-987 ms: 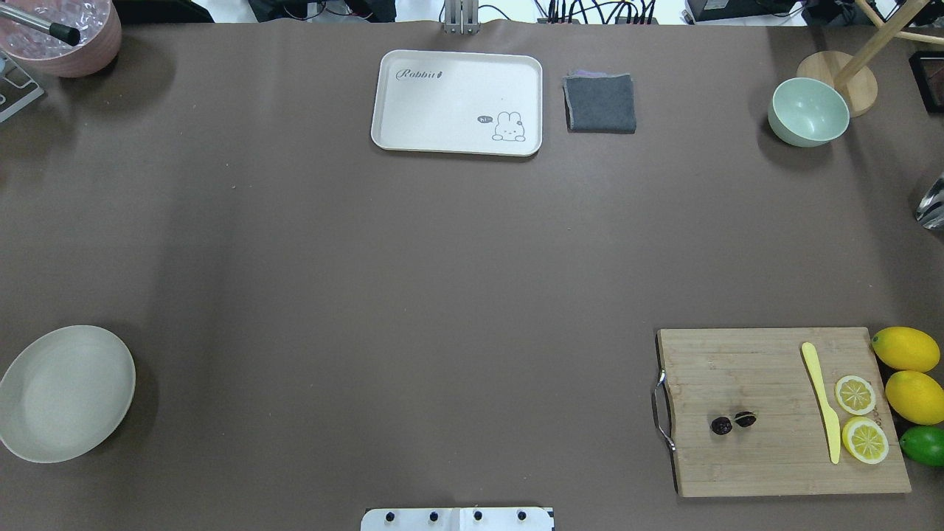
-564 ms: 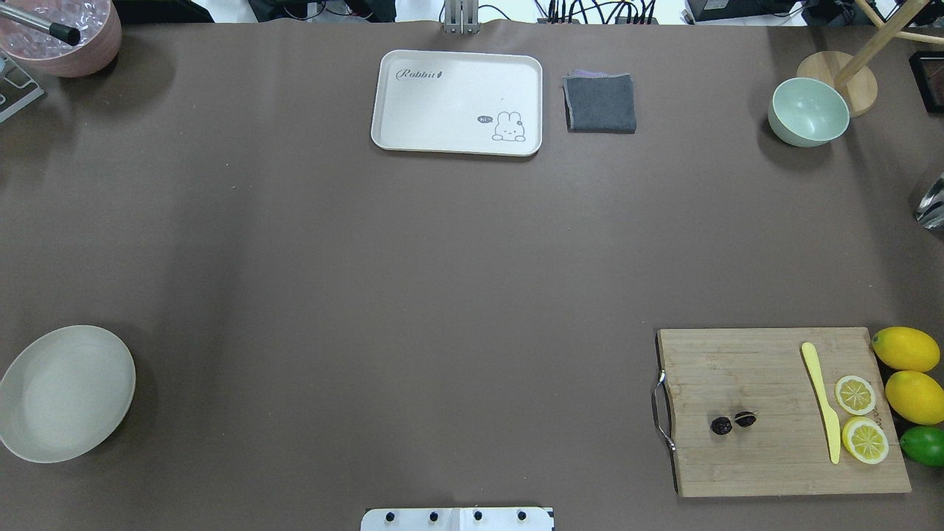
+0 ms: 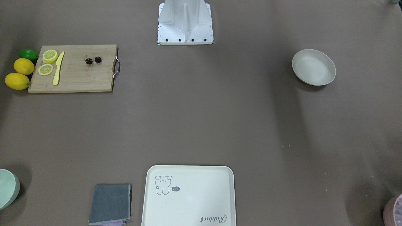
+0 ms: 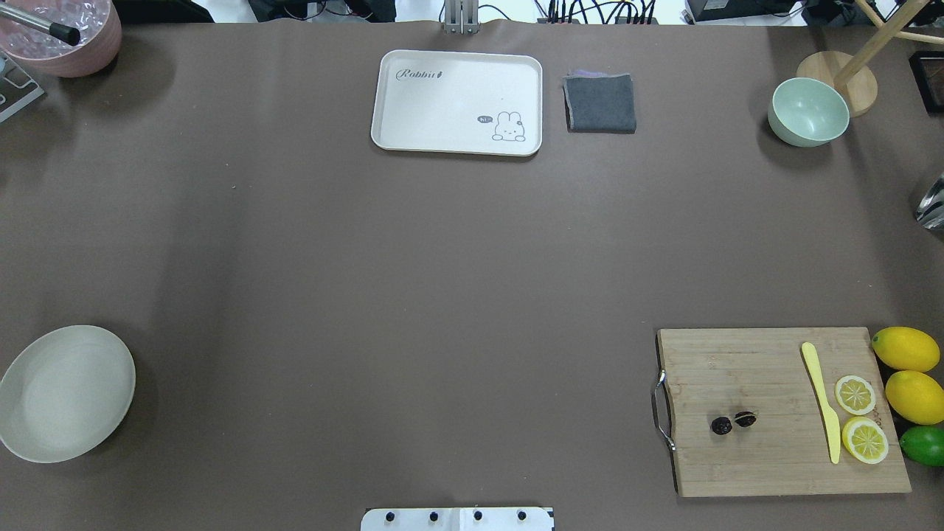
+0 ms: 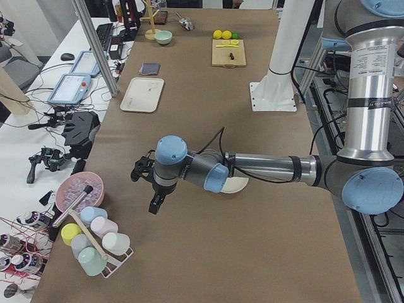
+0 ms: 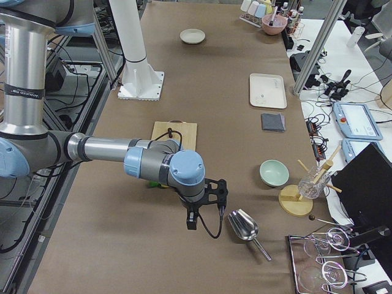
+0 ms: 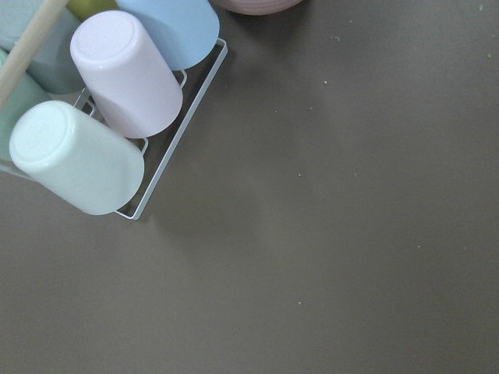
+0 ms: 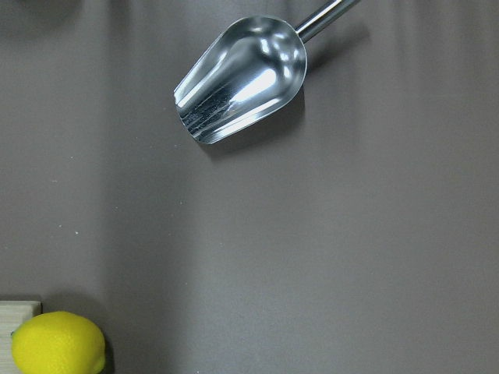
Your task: Place red cherry on plate
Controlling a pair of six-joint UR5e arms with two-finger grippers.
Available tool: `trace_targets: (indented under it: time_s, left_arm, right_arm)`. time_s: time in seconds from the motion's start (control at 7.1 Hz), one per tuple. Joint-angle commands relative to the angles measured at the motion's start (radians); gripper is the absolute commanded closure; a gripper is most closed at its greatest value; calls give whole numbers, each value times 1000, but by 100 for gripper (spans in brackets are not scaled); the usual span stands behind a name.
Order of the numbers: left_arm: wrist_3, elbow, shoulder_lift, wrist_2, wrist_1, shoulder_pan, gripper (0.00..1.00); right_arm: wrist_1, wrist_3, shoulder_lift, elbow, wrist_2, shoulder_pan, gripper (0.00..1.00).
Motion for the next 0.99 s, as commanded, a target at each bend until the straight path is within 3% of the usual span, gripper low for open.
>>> trace_targets:
  time_s: [0.0, 0.14, 0.28, 0.7, 0.85]
  left_arm:
    - [-2, 54, 11, -157, -45, 8, 2]
    - [-86, 59, 9, -162, -51, 22, 2]
    - [-202, 62, 24, -167, -136, 54, 2]
    - [-558, 61, 177, -156, -563, 299, 2]
    - [-590, 61, 199, -156, -624, 348, 2]
  right_arm:
    - [0, 0, 0, -2, -3, 0, 0]
    - [0, 2, 1, 0, -3, 0, 0]
    - [0, 2, 1, 0, -3, 0, 0]
    - [0, 8, 1, -5, -3, 0, 0]
    - [0, 8, 1, -8, -3, 0, 0]
